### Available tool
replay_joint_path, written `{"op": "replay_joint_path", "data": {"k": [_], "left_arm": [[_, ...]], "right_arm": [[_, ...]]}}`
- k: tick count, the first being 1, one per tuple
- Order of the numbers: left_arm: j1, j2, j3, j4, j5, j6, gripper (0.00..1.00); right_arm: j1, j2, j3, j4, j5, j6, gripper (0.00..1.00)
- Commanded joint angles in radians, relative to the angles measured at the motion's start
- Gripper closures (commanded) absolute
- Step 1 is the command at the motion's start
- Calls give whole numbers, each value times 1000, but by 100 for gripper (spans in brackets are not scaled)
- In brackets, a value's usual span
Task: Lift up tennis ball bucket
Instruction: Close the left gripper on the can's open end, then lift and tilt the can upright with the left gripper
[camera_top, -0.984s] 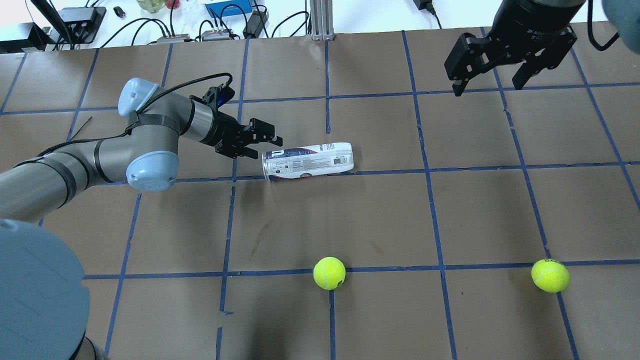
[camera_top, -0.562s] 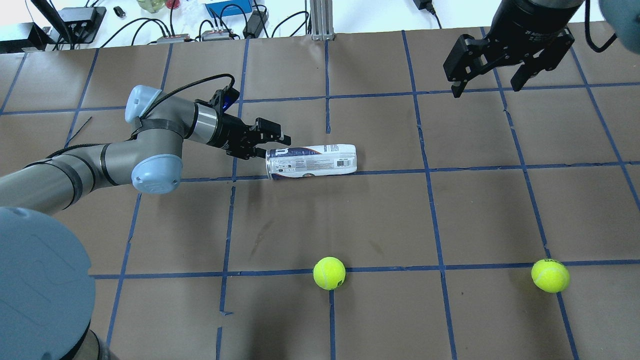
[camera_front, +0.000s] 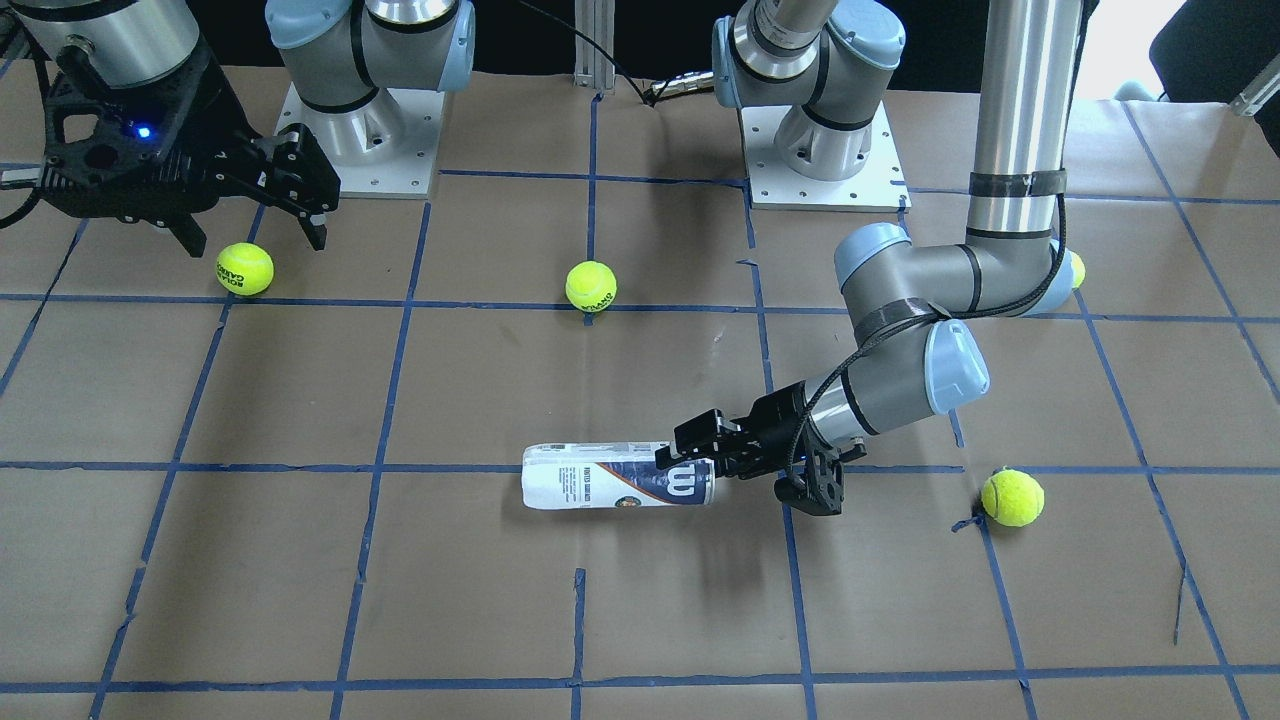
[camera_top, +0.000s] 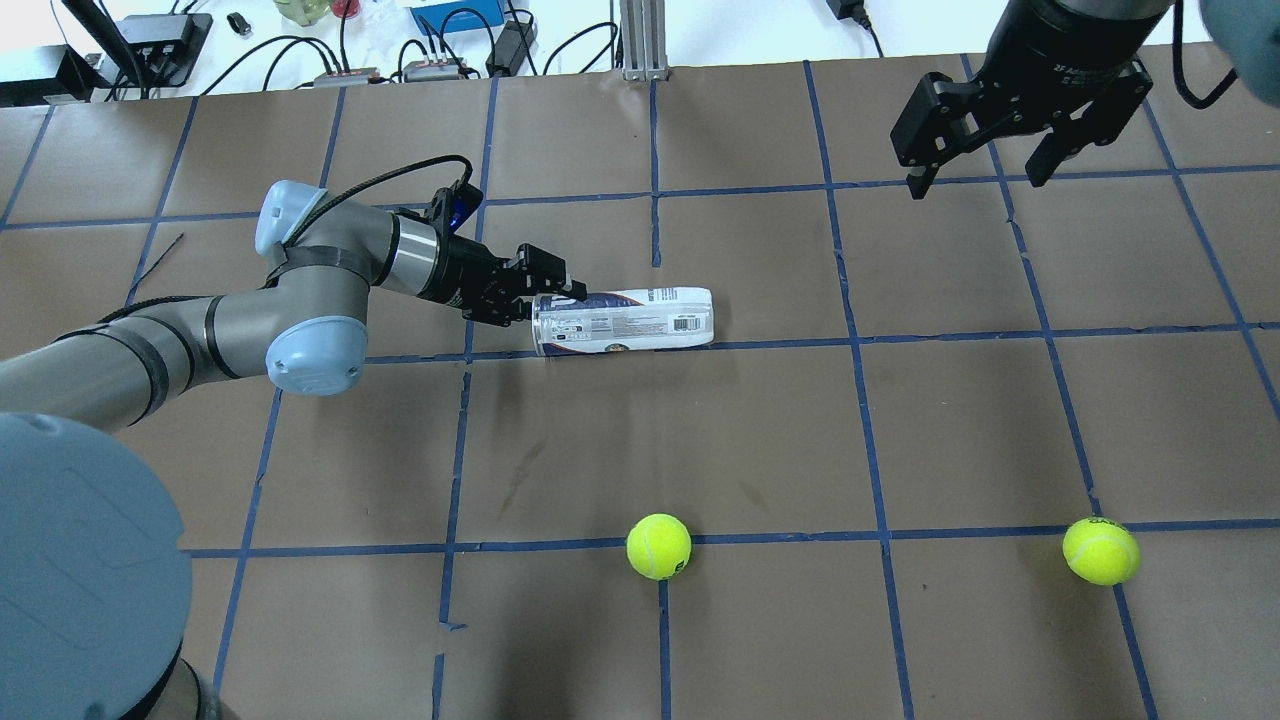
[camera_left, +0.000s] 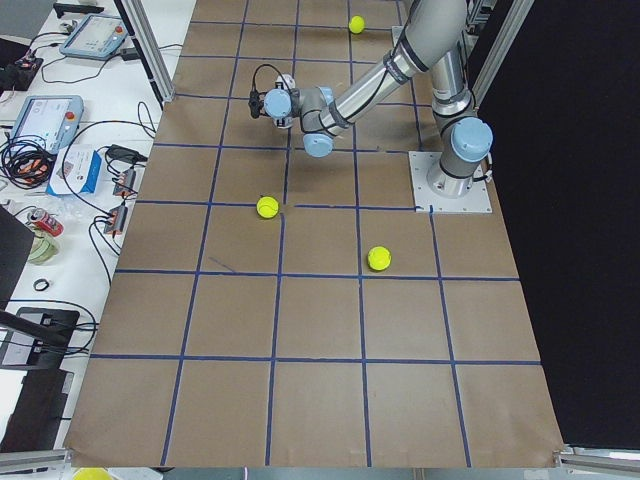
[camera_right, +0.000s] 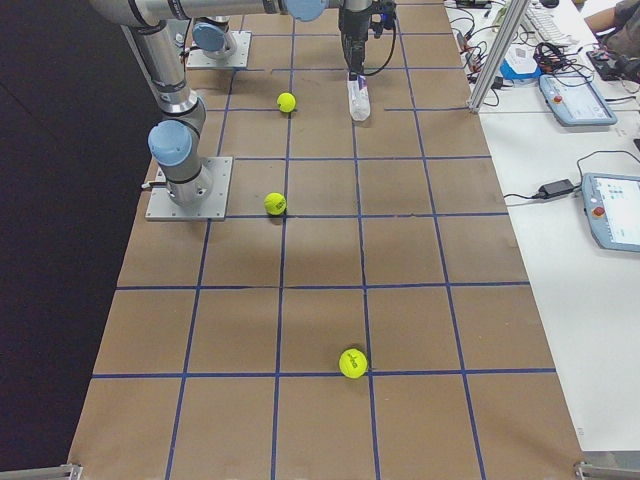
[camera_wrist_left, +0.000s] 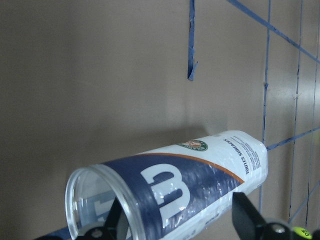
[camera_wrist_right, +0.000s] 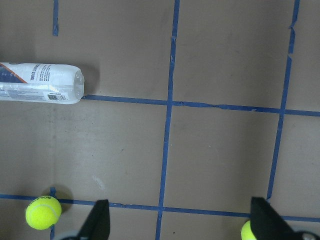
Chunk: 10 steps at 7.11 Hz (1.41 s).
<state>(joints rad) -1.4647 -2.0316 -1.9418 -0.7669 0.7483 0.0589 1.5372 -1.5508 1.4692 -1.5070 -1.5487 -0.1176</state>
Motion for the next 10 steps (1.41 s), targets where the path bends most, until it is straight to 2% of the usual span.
{"op": "replay_joint_path", "data": {"k": [1, 3, 4, 6, 7, 9, 10], "left_arm": [[0, 42, 7, -8, -1, -103, 80], [-6, 94, 12, -8, -4, -170, 96], [-11, 125, 14, -8, -3, -223, 100], [-2, 218, 35, -23, 8, -304, 100], [-11, 264, 87, -110, 57, -318, 100], [-57, 339, 325, -474, 307, -352, 100], [-106, 299, 451, -536, 459, -338, 100]], "right_arm": [[1, -8, 0, 2, -4, -1, 0], [4, -8, 0, 1, -1, 1, 0], [1, -8, 0, 2, -2, 1, 0], [4, -8, 0, 1, 1, 1, 0], [4, -9, 0, 2, -4, 1, 0], [6, -11, 2, 4, -11, 3, 0], [6, -11, 2, 4, -11, 24, 0]]}}
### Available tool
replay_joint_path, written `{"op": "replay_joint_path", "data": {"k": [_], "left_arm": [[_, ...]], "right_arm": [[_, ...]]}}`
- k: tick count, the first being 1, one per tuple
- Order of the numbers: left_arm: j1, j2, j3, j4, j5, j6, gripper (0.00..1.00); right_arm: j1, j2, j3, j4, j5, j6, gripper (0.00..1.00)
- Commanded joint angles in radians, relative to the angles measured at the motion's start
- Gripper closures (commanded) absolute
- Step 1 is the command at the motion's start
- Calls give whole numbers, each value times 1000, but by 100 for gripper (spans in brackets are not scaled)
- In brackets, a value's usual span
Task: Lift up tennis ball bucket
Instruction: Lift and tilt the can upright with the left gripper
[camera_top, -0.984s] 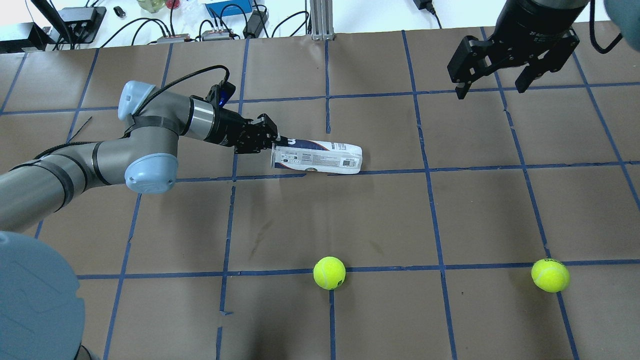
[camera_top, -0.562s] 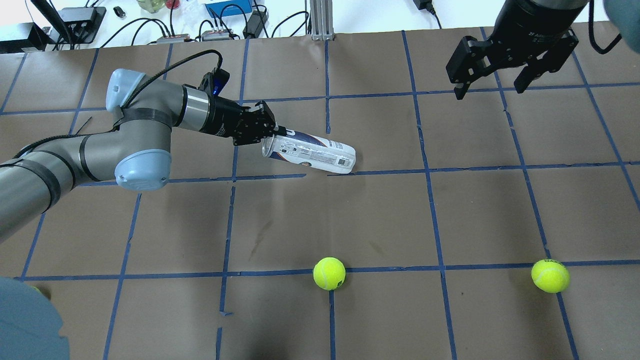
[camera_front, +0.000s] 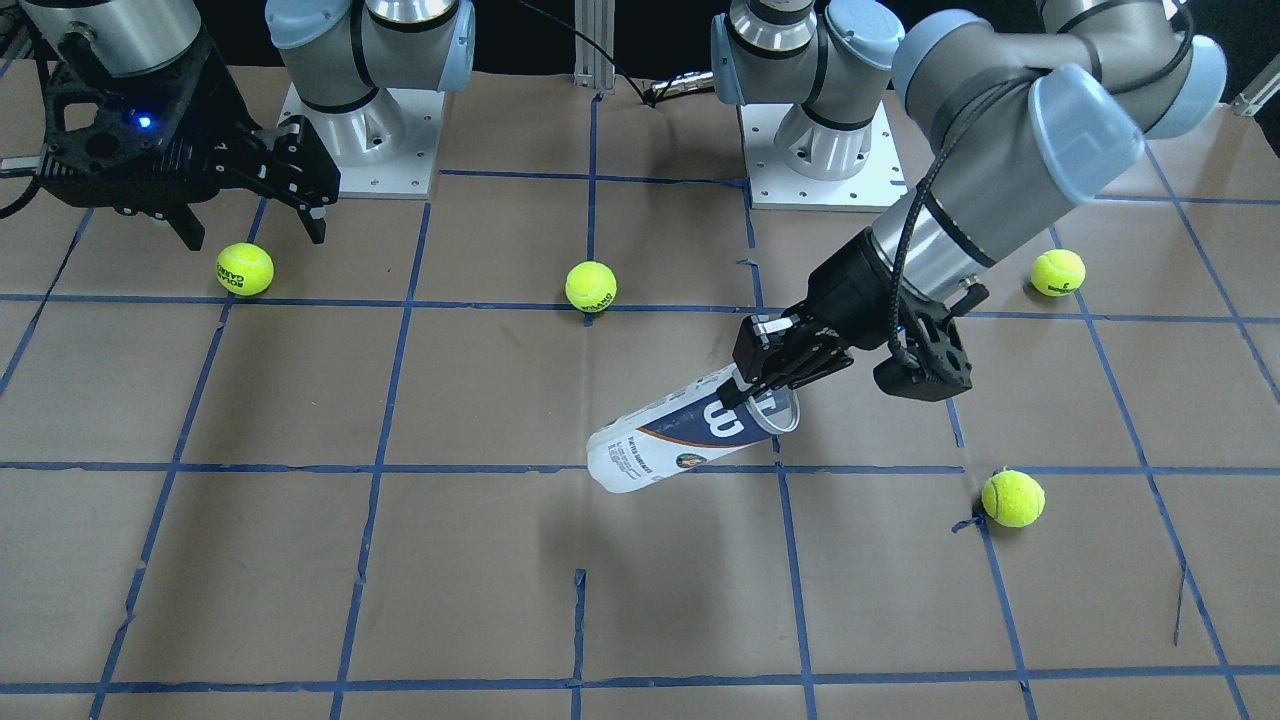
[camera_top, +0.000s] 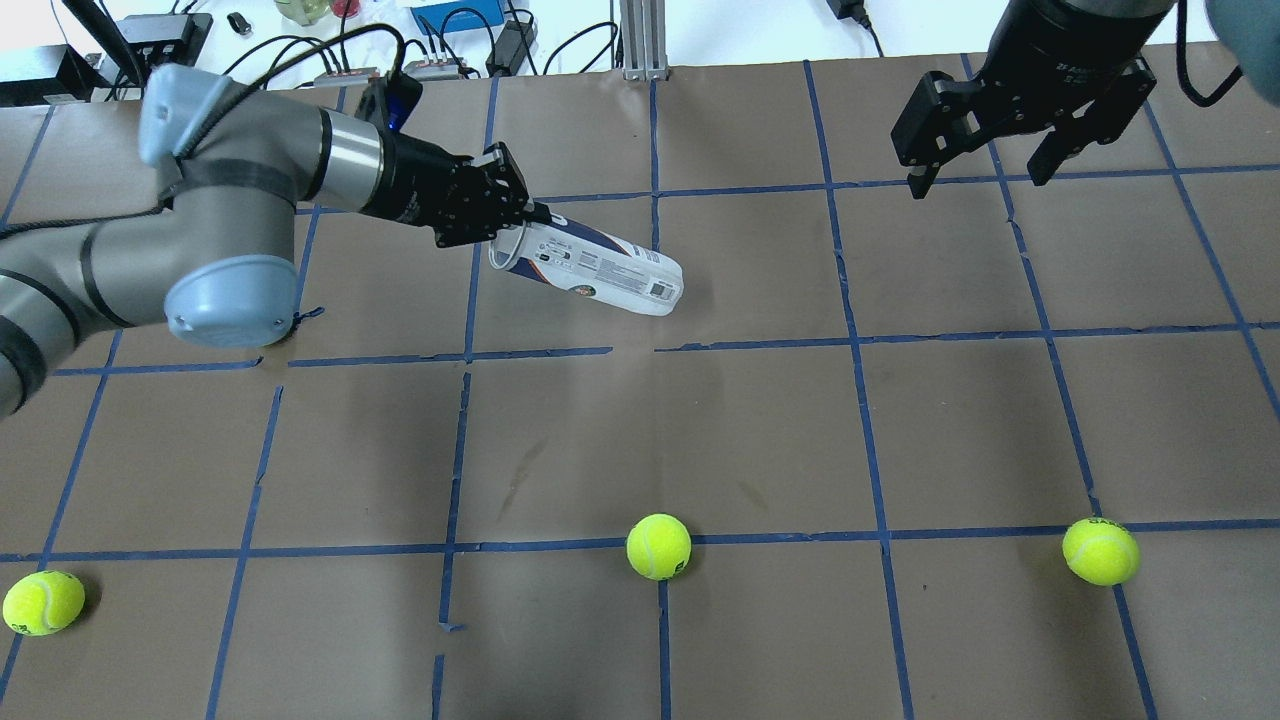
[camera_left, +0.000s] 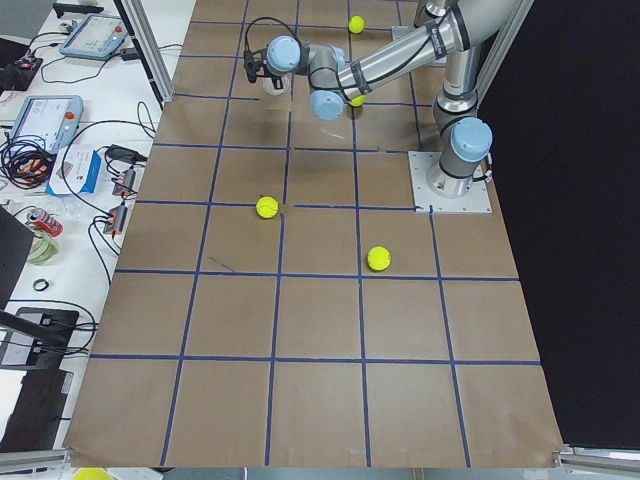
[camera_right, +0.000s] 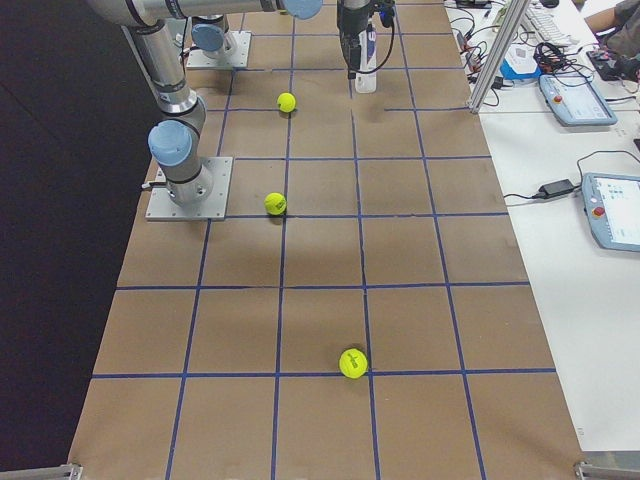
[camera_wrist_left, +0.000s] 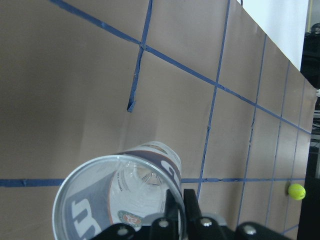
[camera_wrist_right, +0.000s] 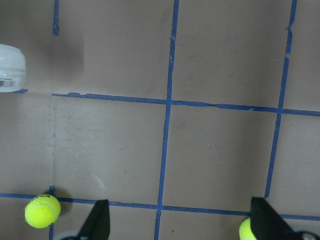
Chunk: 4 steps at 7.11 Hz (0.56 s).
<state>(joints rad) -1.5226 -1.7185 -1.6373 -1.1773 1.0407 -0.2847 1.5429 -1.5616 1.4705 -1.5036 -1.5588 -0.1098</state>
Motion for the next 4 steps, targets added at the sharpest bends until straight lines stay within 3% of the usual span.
{"op": "replay_joint_path", "data": {"k": [1, 3, 4], "left_arm": [[-112, -104, 254, -133, 308, 12, 100], [-224, -234, 358, -128, 506, -1, 100], [-228, -257, 372, -105, 513, 74, 100]], "right_arm": [[2, -2, -1, 0, -3, 62, 0], [38, -6, -4, -1, -1, 111, 0], [63, -2, -3, -4, 8, 149, 0]]}}
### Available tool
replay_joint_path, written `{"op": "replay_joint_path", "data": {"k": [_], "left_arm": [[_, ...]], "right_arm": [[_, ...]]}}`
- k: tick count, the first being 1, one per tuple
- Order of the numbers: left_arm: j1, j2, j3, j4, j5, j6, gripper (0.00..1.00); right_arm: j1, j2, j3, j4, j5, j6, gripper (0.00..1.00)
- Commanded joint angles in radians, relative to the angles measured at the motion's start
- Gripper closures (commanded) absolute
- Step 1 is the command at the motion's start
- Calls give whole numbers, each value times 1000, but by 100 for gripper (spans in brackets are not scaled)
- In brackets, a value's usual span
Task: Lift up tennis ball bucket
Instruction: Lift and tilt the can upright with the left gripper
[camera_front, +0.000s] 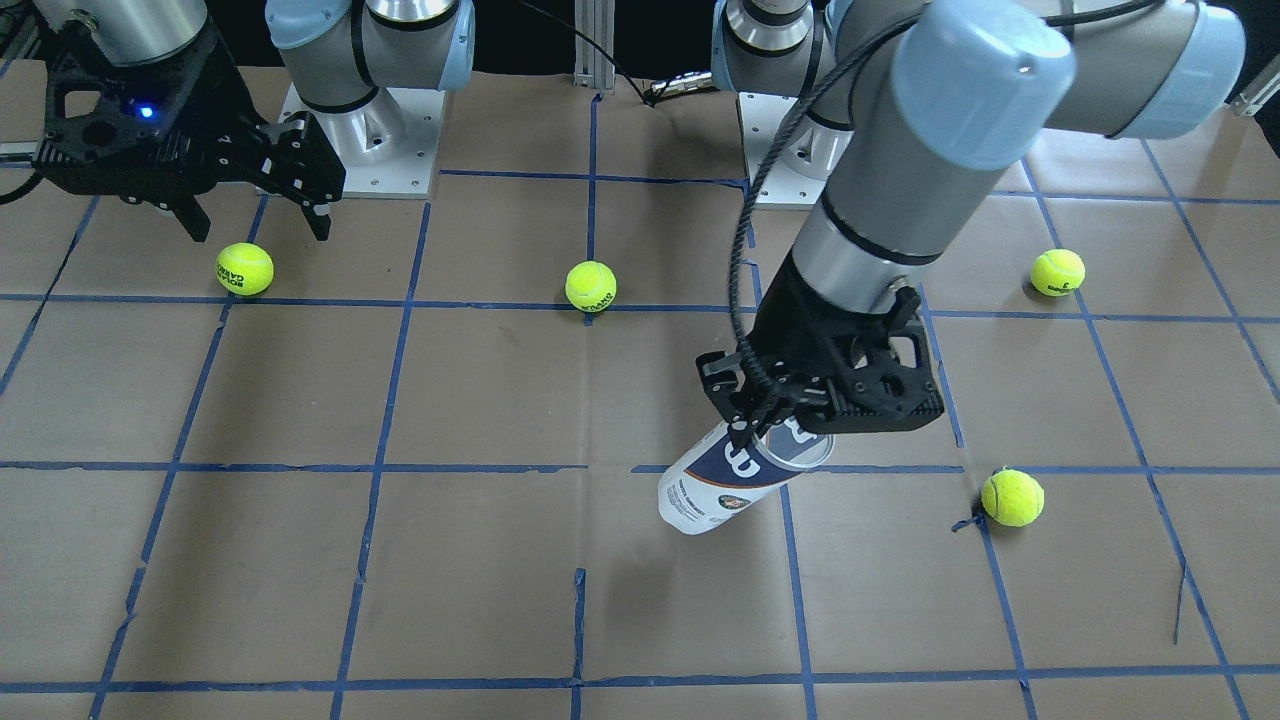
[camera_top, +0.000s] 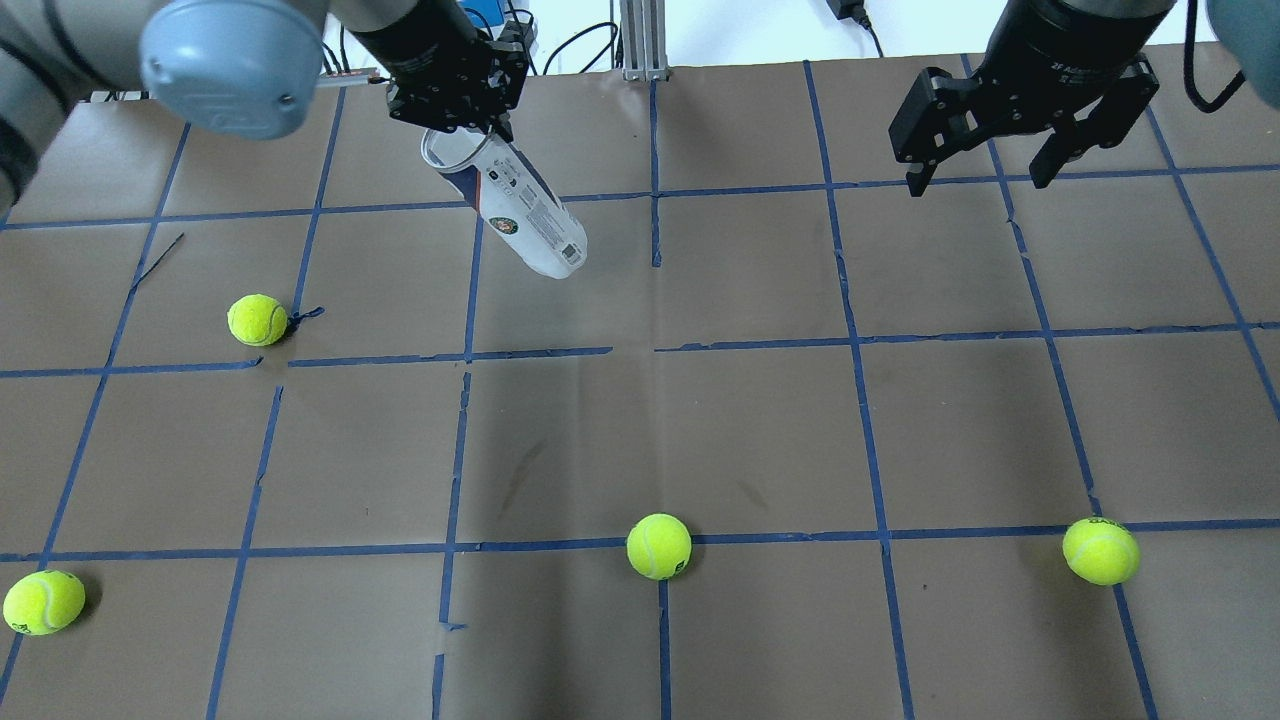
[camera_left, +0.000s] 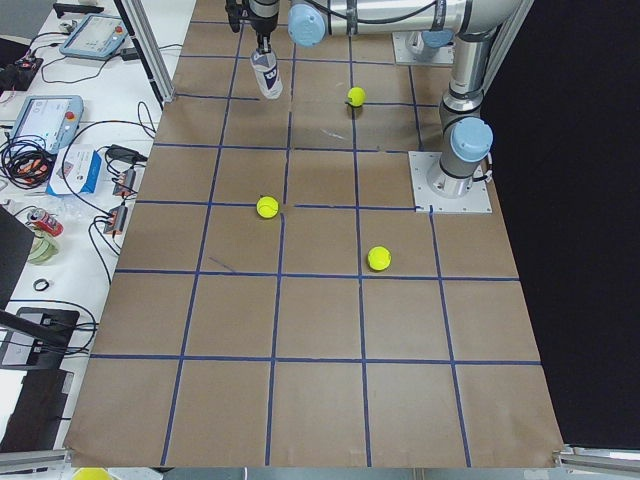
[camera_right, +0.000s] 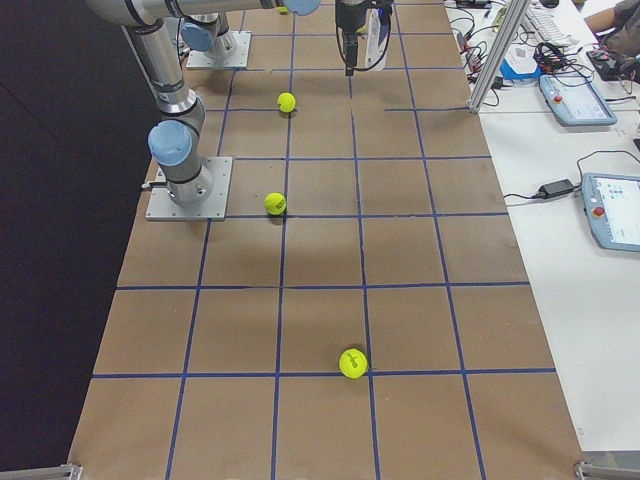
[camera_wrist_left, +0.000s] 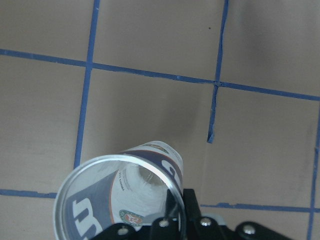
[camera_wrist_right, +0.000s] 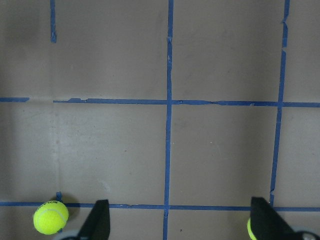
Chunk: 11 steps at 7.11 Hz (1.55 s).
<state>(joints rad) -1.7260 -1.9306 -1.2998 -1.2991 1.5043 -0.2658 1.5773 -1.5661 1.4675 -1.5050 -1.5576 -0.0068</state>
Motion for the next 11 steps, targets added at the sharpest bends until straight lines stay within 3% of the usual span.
{"op": "replay_joint_path", "data": {"k": [1, 3, 8, 9, 11], "left_arm": [[-42, -60, 33, 6, 50, 229, 100], [-78, -125, 42, 73, 51, 250, 100], [-96, -152, 37, 106, 116, 350, 97], [-102, -163, 39, 112, 116, 346, 94], [-102, -166, 42, 115, 161, 381, 72]], "right_arm": [[38, 6, 2, -3, 5, 57, 0], [36, 11, 4, -3, 1, 53, 0], [36, 12, 4, -3, -4, 53, 0], [36, 12, 4, -3, -1, 54, 0], [38, 17, 7, -1, 10, 54, 0]]}}
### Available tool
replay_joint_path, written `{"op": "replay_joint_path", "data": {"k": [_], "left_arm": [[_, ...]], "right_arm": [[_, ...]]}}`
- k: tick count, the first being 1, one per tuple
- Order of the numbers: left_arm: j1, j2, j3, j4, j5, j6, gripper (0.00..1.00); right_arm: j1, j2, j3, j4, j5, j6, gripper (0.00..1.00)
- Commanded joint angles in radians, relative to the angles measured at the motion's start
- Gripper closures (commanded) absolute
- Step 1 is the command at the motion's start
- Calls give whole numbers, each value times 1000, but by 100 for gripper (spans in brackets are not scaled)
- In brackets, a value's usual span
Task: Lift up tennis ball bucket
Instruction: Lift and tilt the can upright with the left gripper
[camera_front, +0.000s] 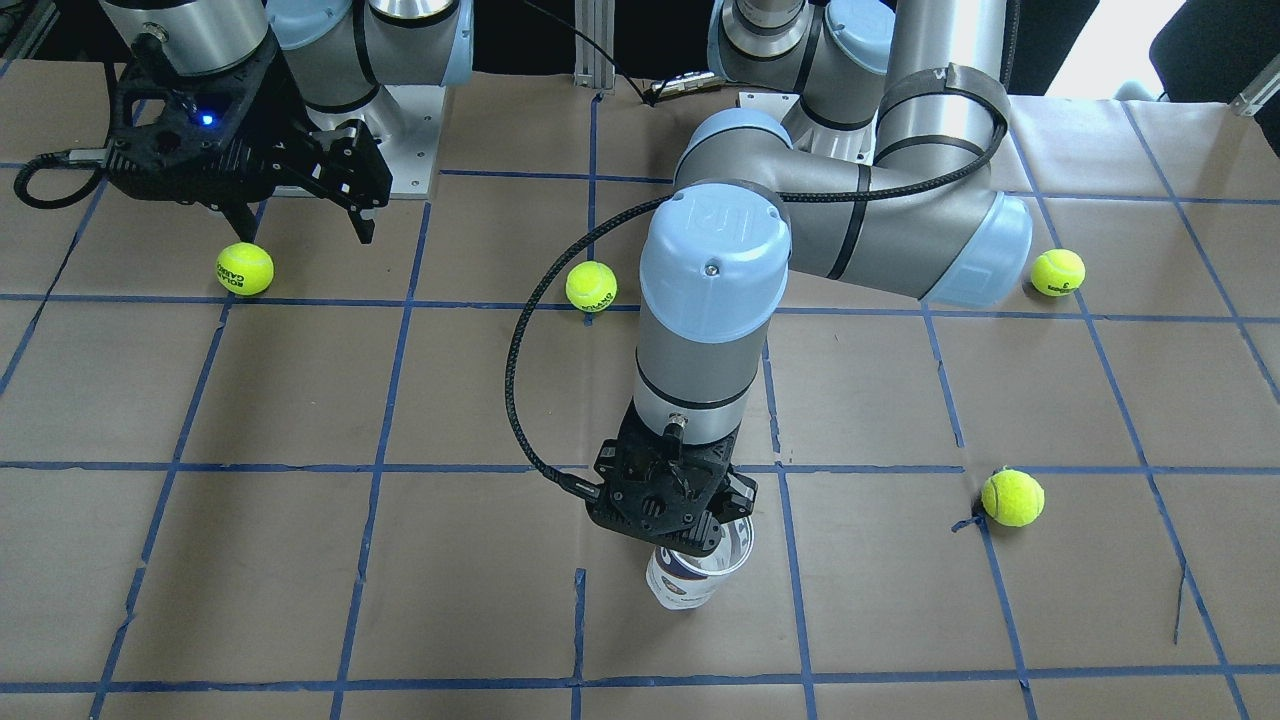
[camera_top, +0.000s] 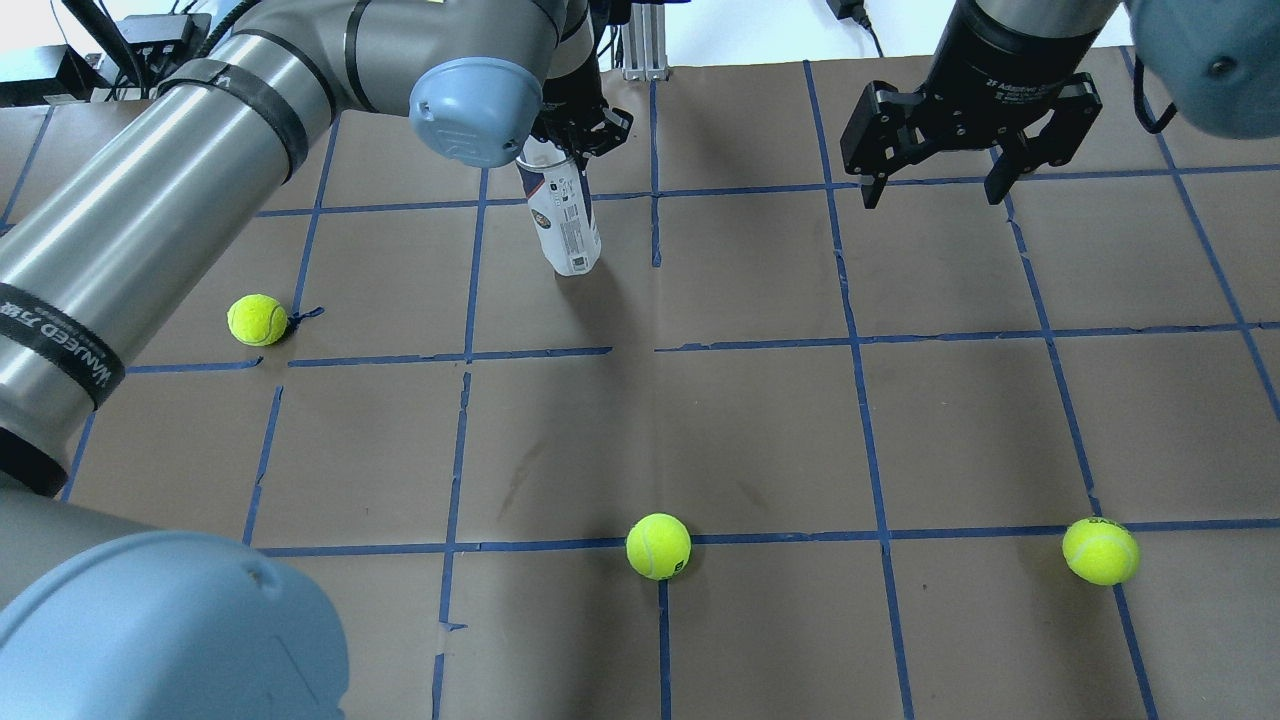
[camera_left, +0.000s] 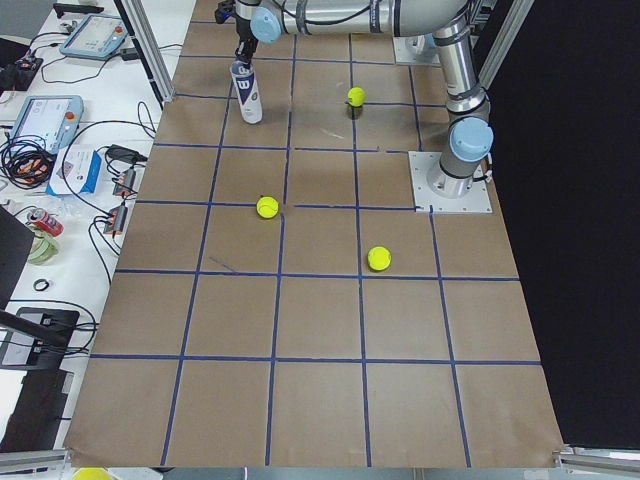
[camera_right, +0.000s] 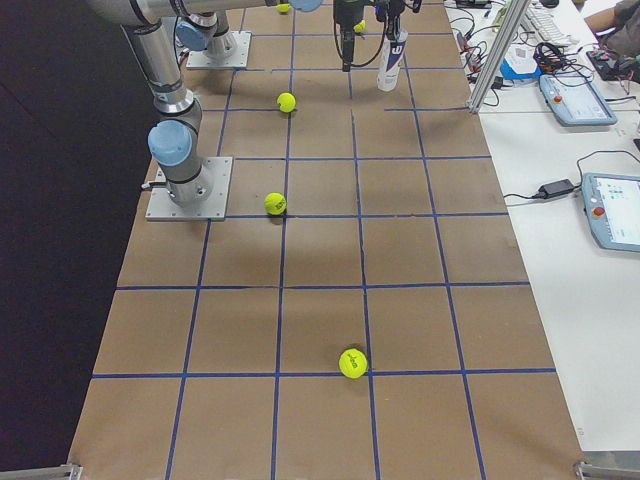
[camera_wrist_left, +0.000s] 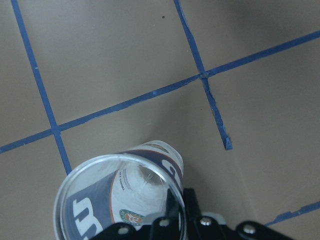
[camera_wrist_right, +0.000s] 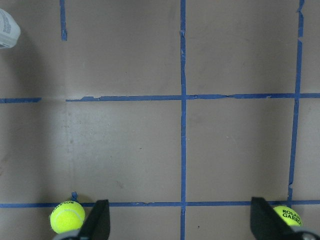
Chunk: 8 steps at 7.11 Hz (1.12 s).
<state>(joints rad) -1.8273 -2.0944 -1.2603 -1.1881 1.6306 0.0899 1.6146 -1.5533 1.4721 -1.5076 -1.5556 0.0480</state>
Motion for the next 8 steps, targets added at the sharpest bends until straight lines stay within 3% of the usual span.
{"op": "replay_joint_path", "data": {"k": [1, 2, 3, 4, 6, 8], "left_arm": [[-3, -6, 1, 4, 40, 24, 62], [-3, -9, 2, 5, 41, 18, 50], [-3, -7, 2, 4, 40, 18, 48], [-3, 13, 4, -8, 37, 11, 10], [14, 95, -10, -46, 16, -33, 9], [68, 204, -24, -283, 14, -79, 6]], "right_arm": [[1, 4, 8, 0, 6, 0, 0], [1, 4, 8, 0, -3, -13, 0], [1, 2, 8, 0, -3, -13, 0], [-1, 4, 8, 0, -4, -13, 0], [-4, 4, 8, 1, -6, -17, 0], [-4, 2, 8, 3, -6, -17, 0]]}}
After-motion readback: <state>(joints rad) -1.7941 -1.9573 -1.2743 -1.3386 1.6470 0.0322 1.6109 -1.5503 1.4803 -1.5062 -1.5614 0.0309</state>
